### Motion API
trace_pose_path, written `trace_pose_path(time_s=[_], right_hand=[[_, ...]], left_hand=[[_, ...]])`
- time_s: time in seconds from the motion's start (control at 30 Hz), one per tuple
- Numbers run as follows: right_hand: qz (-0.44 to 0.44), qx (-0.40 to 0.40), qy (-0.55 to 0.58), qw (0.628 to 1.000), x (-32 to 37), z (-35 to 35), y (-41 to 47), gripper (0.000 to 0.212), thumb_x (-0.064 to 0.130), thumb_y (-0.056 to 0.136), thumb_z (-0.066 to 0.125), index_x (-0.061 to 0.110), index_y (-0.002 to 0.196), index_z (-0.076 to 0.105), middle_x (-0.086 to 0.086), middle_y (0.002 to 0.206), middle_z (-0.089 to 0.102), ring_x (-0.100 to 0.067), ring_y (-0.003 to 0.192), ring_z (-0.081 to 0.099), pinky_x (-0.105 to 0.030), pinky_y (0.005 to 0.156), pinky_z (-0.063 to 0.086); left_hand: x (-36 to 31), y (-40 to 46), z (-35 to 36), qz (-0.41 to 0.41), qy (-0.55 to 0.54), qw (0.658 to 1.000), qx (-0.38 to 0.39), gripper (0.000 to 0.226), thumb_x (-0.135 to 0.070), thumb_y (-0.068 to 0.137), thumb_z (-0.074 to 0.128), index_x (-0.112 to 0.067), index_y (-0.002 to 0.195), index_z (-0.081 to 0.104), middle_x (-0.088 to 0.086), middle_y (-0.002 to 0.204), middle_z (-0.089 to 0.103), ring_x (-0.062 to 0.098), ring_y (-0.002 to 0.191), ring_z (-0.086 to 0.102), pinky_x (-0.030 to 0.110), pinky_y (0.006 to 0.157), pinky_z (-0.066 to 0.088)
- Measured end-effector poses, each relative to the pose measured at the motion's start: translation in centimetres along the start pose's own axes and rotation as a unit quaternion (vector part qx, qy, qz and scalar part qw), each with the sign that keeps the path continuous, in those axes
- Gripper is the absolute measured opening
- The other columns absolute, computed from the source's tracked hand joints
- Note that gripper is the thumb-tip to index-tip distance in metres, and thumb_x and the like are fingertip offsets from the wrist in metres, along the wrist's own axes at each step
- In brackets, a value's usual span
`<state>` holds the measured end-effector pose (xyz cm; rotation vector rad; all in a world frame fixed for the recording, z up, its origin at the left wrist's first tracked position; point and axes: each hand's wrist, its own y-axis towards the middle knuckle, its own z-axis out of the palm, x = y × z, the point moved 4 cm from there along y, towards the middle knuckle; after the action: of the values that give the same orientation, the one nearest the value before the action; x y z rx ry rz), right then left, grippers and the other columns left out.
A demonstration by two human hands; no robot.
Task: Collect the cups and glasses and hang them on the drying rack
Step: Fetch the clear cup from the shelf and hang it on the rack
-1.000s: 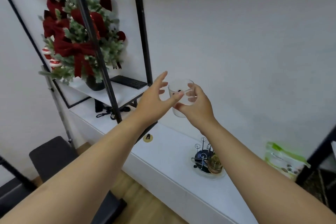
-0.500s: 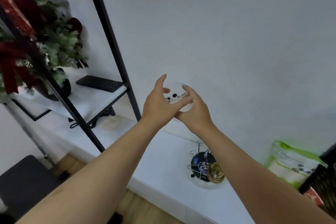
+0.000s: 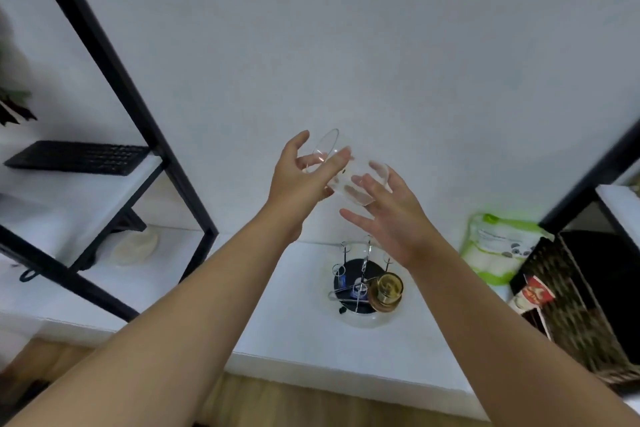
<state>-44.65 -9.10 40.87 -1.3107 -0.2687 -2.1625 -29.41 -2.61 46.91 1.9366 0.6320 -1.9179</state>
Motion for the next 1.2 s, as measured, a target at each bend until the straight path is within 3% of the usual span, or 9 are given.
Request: trace_pose_path(time_s=[0.13, 0.27, 0.37, 0.47, 0.53, 0.7, 0.9, 1.1, 1.2], right_hand=[[-0.025, -0.063, 0.009, 0.998, -1.0, -1.9, -1.8, 0.061, 0.02, 0.091, 0.08, 0.024, 0.146, 0.052, -0.012, 0.134, 0.066, -0.03, 0.127, 0.066, -0.056, 0.1, 0.055], [-0.05, -0.124, -0.044, 0.99, -2.2, -3.5, -3.7, 0.061, 0.016, 0.087, 0.082, 0.025, 0.142, 0.056, -0.008, 0.117, 0.071, -0.029, 0.118, 0.071, -0.053, 0.099, 0.057], [-0.065, -0.169, -0.112, 0.977, -3.6, -5.3, -4.7, 0.068, 0.018, 0.082, 0.087, 0.028, 0.142, 0.057, -0.008, 0.123, 0.07, -0.026, 0.11, 0.074, -0.052, 0.101, 0.057], [-0.067, -0.206, -0.226, 0.95, -5.4, -7.3, -5.3, 0.071, 0.025, 0.075, 0.092, 0.04, 0.137, 0.061, -0.005, 0.131, 0.063, -0.017, 0.104, 0.075, -0.034, 0.089, 0.061], [-0.065, -0.207, -0.327, 0.92, -7.0, -8.6, -5.5, 0.073, 0.033, 0.074, 0.093, 0.046, 0.137, 0.059, 0.005, 0.13, 0.059, -0.012, 0.108, 0.071, -0.025, 0.082, 0.058], [-0.062, -0.192, -0.453, 0.868, -11.7, -11.1, -4.6, 0.08, 0.032, 0.072, 0.093, 0.044, 0.142, 0.055, 0.016, 0.122, 0.052, 0.004, 0.108, 0.059, -0.02, 0.09, 0.048], [-0.071, -0.153, -0.535, 0.828, -16.4, -12.5, -2.9, 0.083, 0.038, 0.074, 0.091, 0.049, 0.145, 0.049, 0.013, 0.126, 0.049, -0.003, 0.112, 0.058, -0.004, 0.084, 0.039], [-0.082, -0.128, -0.619, 0.77, -19.6, -13.1, -1.4, 0.084, 0.041, 0.079, 0.086, 0.043, 0.152, 0.045, 0.012, 0.133, 0.043, -0.004, 0.117, 0.051, -0.003, 0.08, 0.037], [-0.089, -0.119, -0.654, 0.742, -20.7, -13.4, -0.8, 0.087, 0.043, 0.078, 0.085, 0.04, 0.154, 0.043, 0.009, 0.136, 0.044, -0.011, 0.119, 0.053, -0.015, 0.084, 0.042]], left_hand=[[3.3, 0.1, 1.2, -0.018, -0.03, 0.995, 0.089, 0.087, -0.045, 0.079, 0.085, -0.035, 0.153, 0.04, 0.005, 0.13, 0.064, 0.013, 0.104, 0.074, 0.04, 0.089, 0.062], [7.3, -0.3, 1.1, -0.022, 0.008, 0.988, 0.152, 0.094, -0.067, 0.068, 0.081, -0.04, 0.15, 0.043, -0.003, 0.136, 0.063, 0.009, 0.118, 0.067, 0.039, 0.098, 0.058], [10.8, -0.4, 0.3, -0.024, 0.049, 0.983, 0.173, 0.088, -0.071, 0.071, 0.079, -0.041, 0.147, 0.047, -0.011, 0.136, 0.063, 0.006, 0.122, 0.063, 0.04, 0.105, 0.052], [14.9, -0.5, -0.9, -0.025, 0.074, 0.982, 0.172, 0.077, -0.062, 0.079, 0.075, -0.039, 0.147, 0.048, -0.015, 0.136, 0.06, 0.004, 0.125, 0.059, 0.024, 0.096, 0.05], [18.0, -0.5, -1.6, -0.024, 0.096, 0.981, 0.168, 0.071, -0.057, 0.082, 0.075, -0.038, 0.146, 0.049, -0.016, 0.136, 0.058, 0.004, 0.128, 0.056, 0.021, 0.094, 0.048], [25.7, -0.9, -2.0, -0.017, 0.161, 0.968, 0.19, 0.077, -0.061, 0.079, 0.073, -0.038, 0.148, 0.047, -0.017, 0.144, 0.054, 0.001, 0.134, 0.05, 0.036, 0.113, 0.044], [31.7, -1.6, -0.9, 0.027, 0.245, 0.947, 0.208, 0.084, -0.048, 0.077, 0.086, -0.041, 0.149, 0.042, -0.024, 0.145, 0.048, -0.009, 0.128, 0.045, 0.013, 0.104, 0.038], [34.7, -1.1, 0.6, 0.061, 0.266, 0.944, 0.188, 0.083, -0.048, 0.074, 0.088, -0.056, 0.139, 0.037, -0.048, 0.13, 0.041, -0.026, 0.12, 0.04, -0.003, 0.093, 0.03], [36.1, -0.7, 1.3, 0.072, 0.264, 0.947, 0.169, 0.086, -0.05, 0.073, 0.089, -0.048, 0.144, 0.04, -0.051, 0.128, 0.039, -0.018, 0.123, 0.042, 0.0, 0.094, 0.03]])
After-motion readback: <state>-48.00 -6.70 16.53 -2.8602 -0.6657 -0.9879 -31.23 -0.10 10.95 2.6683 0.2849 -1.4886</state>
